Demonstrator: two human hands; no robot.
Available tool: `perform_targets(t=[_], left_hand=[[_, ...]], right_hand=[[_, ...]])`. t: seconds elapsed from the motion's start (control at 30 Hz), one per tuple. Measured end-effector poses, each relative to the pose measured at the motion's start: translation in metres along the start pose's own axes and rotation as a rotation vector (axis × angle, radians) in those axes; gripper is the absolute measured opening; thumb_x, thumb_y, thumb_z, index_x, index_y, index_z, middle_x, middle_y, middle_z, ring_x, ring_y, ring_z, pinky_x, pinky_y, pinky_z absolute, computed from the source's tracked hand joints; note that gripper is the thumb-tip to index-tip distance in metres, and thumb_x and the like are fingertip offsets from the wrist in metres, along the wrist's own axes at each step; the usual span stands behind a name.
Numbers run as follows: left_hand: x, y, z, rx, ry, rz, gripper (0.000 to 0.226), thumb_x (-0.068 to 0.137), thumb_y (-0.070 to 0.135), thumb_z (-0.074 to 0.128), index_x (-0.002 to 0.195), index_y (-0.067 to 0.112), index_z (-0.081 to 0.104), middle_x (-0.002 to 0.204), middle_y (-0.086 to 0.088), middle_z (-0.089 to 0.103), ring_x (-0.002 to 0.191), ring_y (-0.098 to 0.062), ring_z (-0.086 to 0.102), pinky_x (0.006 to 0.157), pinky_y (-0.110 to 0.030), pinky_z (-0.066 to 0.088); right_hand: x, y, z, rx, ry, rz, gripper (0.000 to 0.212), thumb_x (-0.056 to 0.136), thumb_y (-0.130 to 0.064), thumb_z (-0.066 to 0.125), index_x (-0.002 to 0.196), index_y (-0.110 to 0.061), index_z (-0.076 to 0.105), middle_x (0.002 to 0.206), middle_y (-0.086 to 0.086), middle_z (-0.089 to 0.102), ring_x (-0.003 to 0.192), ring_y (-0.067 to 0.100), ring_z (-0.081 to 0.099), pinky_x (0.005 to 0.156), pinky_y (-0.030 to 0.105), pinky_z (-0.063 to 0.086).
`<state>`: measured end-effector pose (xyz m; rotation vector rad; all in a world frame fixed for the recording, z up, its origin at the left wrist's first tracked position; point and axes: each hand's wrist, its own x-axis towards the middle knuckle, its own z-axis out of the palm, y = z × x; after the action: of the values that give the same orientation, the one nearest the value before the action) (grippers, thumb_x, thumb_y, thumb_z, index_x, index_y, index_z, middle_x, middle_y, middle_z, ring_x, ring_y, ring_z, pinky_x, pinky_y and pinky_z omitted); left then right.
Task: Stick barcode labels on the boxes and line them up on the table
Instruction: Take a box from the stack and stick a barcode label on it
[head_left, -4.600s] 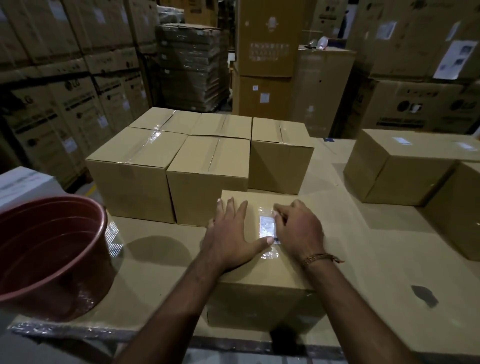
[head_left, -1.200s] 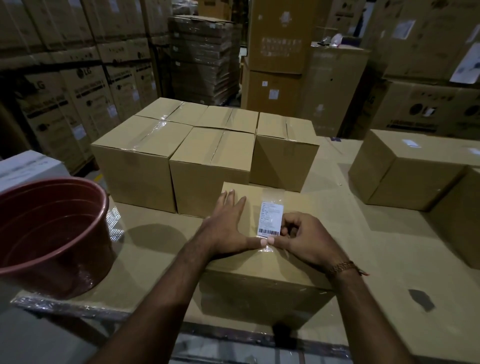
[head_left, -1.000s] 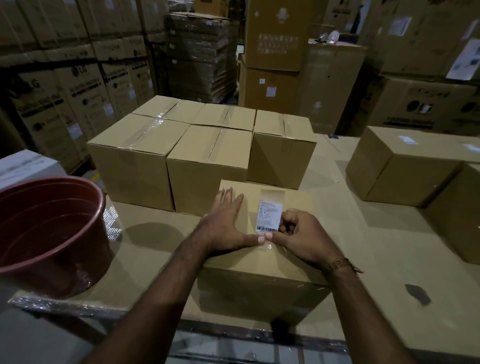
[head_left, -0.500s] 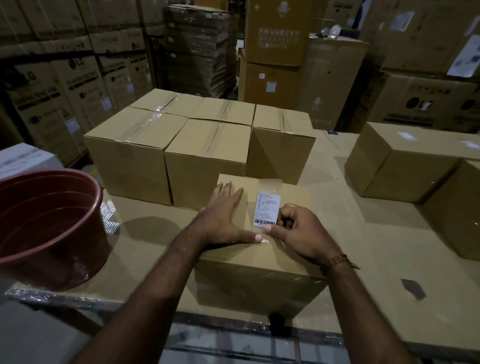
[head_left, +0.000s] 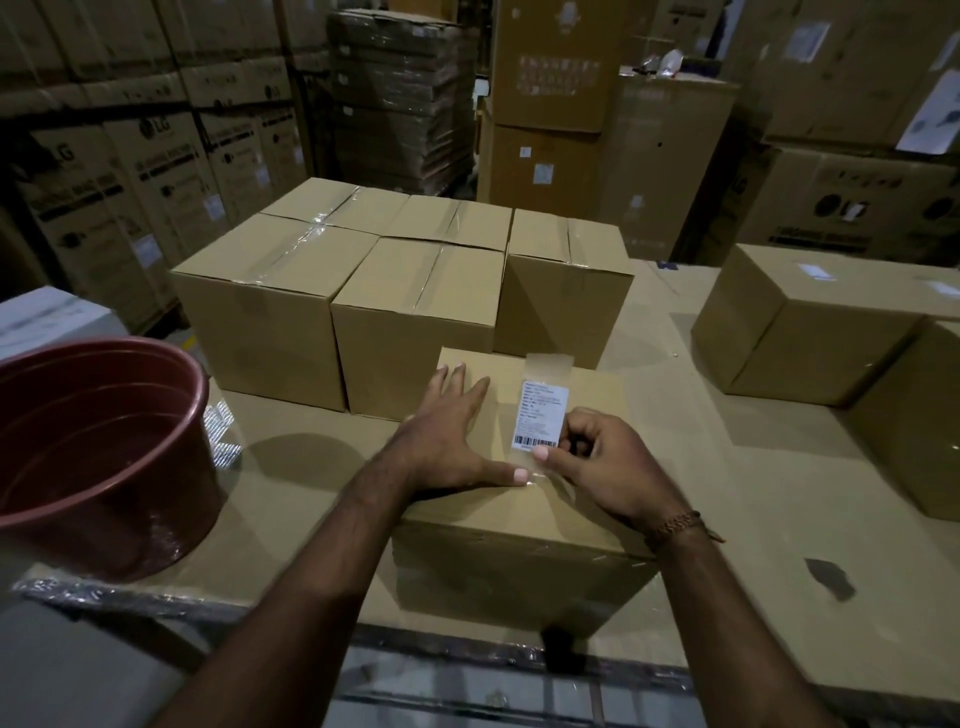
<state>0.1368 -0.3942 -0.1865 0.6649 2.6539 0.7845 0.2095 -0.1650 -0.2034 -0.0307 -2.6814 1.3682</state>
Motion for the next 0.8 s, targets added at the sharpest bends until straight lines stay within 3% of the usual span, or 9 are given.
perform_targets(t=[0.1, 0.23, 0.33, 0.47, 0.7, 0.8], left_hand=[[0.001, -0.001, 0.000, 0.002, 0.001, -0.003, 0.141, 0.063, 0.081, 0.081, 0.169, 0.032, 0.001, 0.174, 0.009, -0.020, 0.158, -0.014, -0.025, 0.125, -0.071, 0.015], [-0.001, 0.002, -0.001, 0.011, 0.003, -0.006, 0.139, 0.066, 0.078, 0.082, 0.169, 0.032, 0.001, 0.174, 0.008, -0.020, 0.158, -0.014, -0.024, 0.125, -0.070, 0.015], [0.000, 0.002, -0.001, 0.003, 0.003, -0.002, 0.139, 0.065, 0.078, 0.082, 0.169, 0.033, 0.001, 0.174, 0.008, -0.020, 0.158, -0.014, -0.025, 0.125, -0.070, 0.015], [0.000, -0.001, 0.001, -0.009, 0.011, 0.002, 0.140, 0.064, 0.080, 0.082, 0.168, 0.034, 0.001, 0.174, 0.010, -0.020, 0.158, -0.013, -0.024, 0.125, -0.071, 0.016], [-0.001, -0.003, 0.003, -0.004, 0.034, 0.033, 0.135, 0.066, 0.083, 0.077, 0.168, 0.037, 0.002, 0.174, 0.010, -0.019, 0.158, -0.012, -0.025, 0.124, -0.072, 0.014], [-0.001, -0.005, 0.005, 0.003, 0.041, 0.043, 0.131, 0.067, 0.084, 0.074, 0.168, 0.039, 0.004, 0.175, 0.010, -0.018, 0.158, -0.011, -0.025, 0.123, -0.072, 0.015]], right_hand=[[-0.001, -0.001, 0.000, 0.024, -0.007, 0.008, 0.029, 0.089, -0.037, 0.083, 0.104, -0.013, 0.078, 0.095, 0.003, 0.074, 0.088, 0.022, 0.070, 0.085, 0.051, 0.061], [-0.001, -0.003, 0.000, 0.070, -0.017, 0.012, 0.013, 0.090, -0.030, 0.084, 0.101, -0.024, 0.081, 0.094, 0.004, 0.074, 0.083, 0.021, 0.070, 0.085, 0.052, 0.061], [-0.002, -0.006, 0.000, 0.081, -0.030, 0.020, 0.015, 0.091, -0.032, 0.083, 0.106, -0.029, 0.081, 0.101, 0.001, 0.076, 0.096, 0.026, 0.073, 0.090, 0.053, 0.061], [-0.005, -0.012, -0.001, 0.094, -0.046, 0.032, 0.016, 0.094, -0.029, 0.080, 0.108, -0.036, 0.079, 0.106, -0.008, 0.078, 0.100, 0.017, 0.074, 0.093, 0.046, 0.062], [-0.006, -0.014, 0.000, 0.143, -0.053, 0.023, 0.020, 0.096, -0.024, 0.079, 0.111, -0.035, 0.079, 0.109, -0.007, 0.079, 0.102, 0.018, 0.075, 0.095, 0.045, 0.061], [-0.006, -0.018, -0.001, 0.227, -0.052, 0.052, 0.014, 0.098, -0.021, 0.076, 0.111, -0.025, 0.080, 0.109, -0.007, 0.081, 0.102, 0.019, 0.076, 0.095, 0.042, 0.062]])
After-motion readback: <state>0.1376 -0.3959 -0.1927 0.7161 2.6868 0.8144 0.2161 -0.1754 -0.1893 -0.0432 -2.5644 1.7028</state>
